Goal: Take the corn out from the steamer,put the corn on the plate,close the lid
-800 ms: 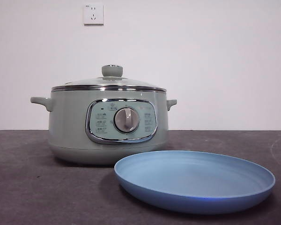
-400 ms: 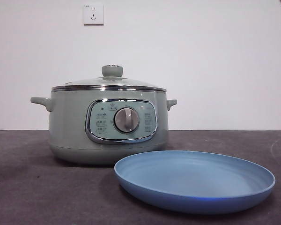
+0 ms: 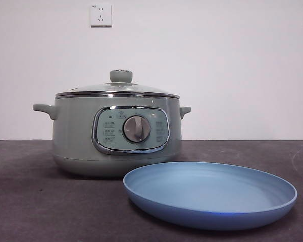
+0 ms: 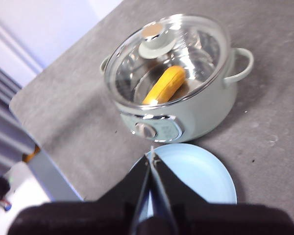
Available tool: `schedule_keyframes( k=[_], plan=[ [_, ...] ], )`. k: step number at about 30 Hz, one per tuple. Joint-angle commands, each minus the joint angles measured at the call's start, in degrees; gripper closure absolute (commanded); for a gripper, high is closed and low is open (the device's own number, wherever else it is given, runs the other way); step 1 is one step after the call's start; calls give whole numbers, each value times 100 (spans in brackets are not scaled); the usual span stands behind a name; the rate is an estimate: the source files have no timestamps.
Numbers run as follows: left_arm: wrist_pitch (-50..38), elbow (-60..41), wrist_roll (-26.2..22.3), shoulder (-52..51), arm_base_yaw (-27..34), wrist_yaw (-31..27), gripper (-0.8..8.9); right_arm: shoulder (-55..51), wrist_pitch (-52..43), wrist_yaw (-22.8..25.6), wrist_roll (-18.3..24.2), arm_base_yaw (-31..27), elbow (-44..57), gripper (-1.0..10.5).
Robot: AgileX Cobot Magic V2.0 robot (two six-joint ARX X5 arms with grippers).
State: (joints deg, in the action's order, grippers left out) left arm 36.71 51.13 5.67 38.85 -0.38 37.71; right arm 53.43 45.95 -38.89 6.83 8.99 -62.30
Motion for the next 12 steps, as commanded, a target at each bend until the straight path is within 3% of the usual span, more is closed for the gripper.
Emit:
schedule_keyframes(
  k=[1,4,6,9,12],
  plan=[
    [28,151,-140,94,0,28,817,107,48,-13,289,85,-83,957],
    [42,260,-120,166,0,28,788,131,46,7,284,98,-83,935],
    [42,286,-116,175,0,24,625,131,46,24,286,98,-83,876],
    [46,297,-118,186,0,26,282,127,46,24,284,98,-83,591],
    [46,297,-118,186,0,28,266,127,46,24,280,98,-83,311]
  ],
)
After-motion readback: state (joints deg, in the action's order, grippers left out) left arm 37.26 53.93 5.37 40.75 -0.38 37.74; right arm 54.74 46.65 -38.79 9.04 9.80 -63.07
